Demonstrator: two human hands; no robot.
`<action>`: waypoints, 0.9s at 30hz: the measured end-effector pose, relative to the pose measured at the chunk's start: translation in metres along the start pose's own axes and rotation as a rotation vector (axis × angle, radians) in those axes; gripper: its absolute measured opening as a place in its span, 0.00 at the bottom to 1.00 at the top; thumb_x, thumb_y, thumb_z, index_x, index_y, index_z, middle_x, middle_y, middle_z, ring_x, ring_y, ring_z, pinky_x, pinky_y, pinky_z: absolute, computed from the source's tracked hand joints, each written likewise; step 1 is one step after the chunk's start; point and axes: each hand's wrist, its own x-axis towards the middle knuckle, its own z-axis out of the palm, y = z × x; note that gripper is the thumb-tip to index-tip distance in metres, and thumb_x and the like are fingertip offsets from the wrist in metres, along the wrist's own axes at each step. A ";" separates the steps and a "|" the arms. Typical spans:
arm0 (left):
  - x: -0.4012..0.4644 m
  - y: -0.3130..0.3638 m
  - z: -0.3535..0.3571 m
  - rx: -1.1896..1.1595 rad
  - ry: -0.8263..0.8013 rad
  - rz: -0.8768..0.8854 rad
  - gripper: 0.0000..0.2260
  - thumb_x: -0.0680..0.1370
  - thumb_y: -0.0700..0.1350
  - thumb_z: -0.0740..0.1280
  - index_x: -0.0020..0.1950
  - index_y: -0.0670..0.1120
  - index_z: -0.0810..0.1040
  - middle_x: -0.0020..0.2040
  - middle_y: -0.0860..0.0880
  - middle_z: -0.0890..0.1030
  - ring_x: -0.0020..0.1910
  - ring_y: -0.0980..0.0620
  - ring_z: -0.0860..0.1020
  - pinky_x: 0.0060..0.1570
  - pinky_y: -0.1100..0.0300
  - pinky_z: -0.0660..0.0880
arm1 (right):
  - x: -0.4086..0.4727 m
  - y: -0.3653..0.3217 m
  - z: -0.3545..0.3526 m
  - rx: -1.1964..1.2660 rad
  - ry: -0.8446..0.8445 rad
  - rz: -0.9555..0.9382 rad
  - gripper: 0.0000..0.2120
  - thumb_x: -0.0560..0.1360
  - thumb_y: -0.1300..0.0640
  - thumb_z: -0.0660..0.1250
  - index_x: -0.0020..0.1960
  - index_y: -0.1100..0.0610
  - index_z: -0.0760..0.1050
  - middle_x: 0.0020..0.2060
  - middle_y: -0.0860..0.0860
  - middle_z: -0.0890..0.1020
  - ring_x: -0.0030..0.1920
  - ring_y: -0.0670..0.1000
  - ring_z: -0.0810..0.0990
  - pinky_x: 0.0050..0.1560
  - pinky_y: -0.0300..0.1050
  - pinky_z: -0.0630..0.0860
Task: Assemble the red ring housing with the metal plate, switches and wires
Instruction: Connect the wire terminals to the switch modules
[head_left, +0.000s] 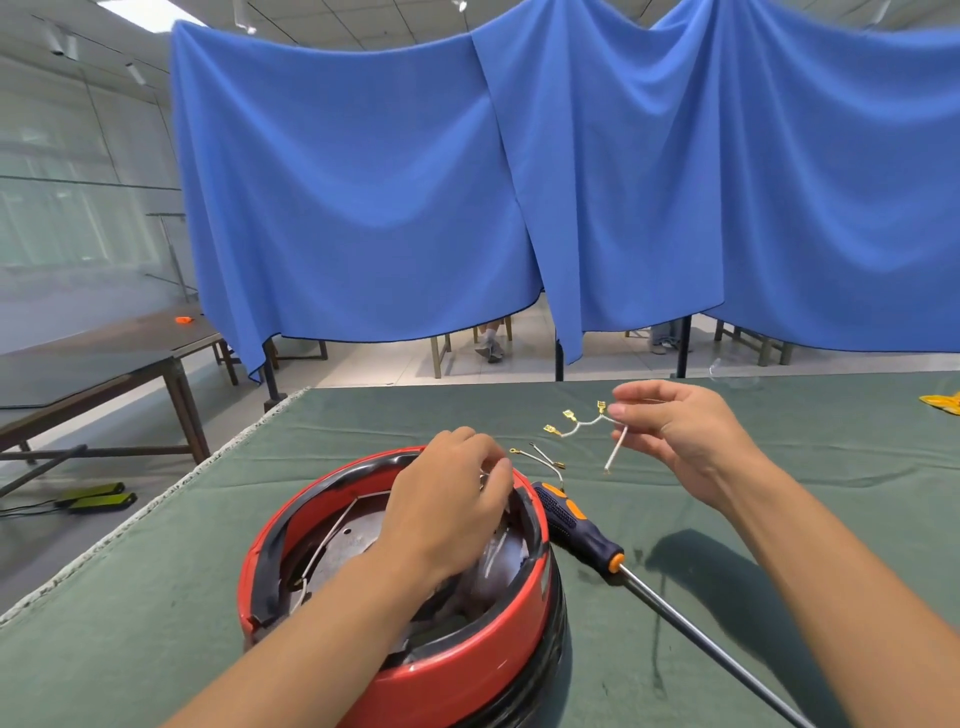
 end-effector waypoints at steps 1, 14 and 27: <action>0.000 0.001 0.000 -0.039 0.014 -0.017 0.11 0.80 0.51 0.58 0.44 0.49 0.78 0.44 0.55 0.78 0.47 0.55 0.74 0.46 0.58 0.70 | -0.002 -0.001 0.004 0.041 0.004 -0.011 0.08 0.70 0.75 0.68 0.42 0.63 0.77 0.35 0.55 0.81 0.30 0.47 0.81 0.32 0.37 0.80; 0.011 0.001 -0.021 -0.920 0.152 -0.424 0.10 0.79 0.43 0.65 0.40 0.43 0.83 0.36 0.45 0.84 0.24 0.51 0.77 0.25 0.60 0.74 | -0.032 0.017 0.069 0.095 -0.042 -0.114 0.08 0.69 0.74 0.71 0.40 0.63 0.77 0.32 0.54 0.80 0.29 0.45 0.80 0.31 0.37 0.79; 0.013 -0.035 -0.051 -1.059 -0.041 -0.871 0.06 0.75 0.40 0.69 0.49 0.39 0.80 0.42 0.44 0.85 0.26 0.54 0.80 0.22 0.64 0.74 | -0.046 0.026 0.086 -0.230 -0.183 -0.110 0.11 0.72 0.68 0.68 0.49 0.54 0.74 0.39 0.55 0.81 0.35 0.48 0.81 0.33 0.41 0.81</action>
